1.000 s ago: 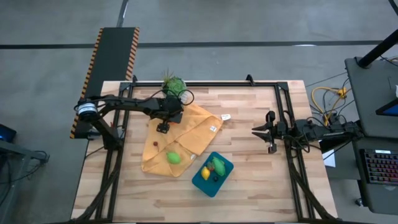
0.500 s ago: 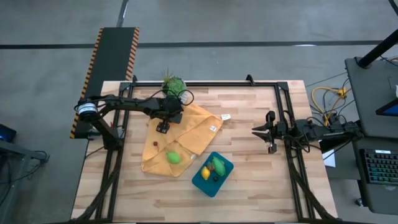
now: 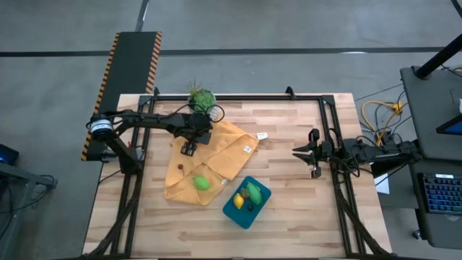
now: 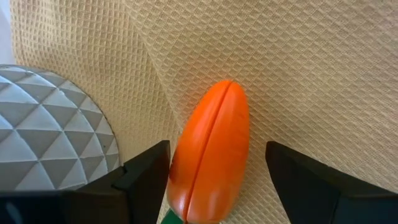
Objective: Pick and placing Produce into tupperware
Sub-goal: Put the orange carrot into the blue bin
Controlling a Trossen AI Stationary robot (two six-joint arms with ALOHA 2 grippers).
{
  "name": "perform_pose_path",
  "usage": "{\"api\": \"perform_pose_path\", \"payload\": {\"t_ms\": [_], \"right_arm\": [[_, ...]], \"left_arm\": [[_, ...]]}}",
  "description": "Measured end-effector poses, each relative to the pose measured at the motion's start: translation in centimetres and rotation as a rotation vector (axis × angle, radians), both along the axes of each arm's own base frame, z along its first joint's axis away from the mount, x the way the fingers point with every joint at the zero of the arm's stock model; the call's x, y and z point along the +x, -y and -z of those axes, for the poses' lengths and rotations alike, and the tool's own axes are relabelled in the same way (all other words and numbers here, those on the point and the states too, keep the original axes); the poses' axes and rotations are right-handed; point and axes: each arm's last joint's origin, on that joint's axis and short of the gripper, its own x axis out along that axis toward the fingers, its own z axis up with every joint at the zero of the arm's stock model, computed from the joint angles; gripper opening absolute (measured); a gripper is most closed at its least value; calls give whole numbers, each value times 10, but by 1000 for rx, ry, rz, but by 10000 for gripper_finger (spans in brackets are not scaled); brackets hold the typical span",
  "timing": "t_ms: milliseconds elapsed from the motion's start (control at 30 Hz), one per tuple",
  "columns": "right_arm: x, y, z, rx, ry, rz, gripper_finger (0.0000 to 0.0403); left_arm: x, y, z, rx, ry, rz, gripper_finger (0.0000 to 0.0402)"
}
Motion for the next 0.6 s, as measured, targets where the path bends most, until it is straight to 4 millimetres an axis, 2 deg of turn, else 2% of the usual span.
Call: {"api": "perform_pose_path", "payload": {"t_ms": [367,467,600], "right_arm": [[0,0,0,0,0,0,63],[0,0,0,0,0,0,63],[0,0,0,0,1,0,63]], "left_arm": [[-1,0,0,-2,-9,0,244],[-1,0,0,0,-10,-1,224],[-1,0,0,4,-10,-2,177]]}}
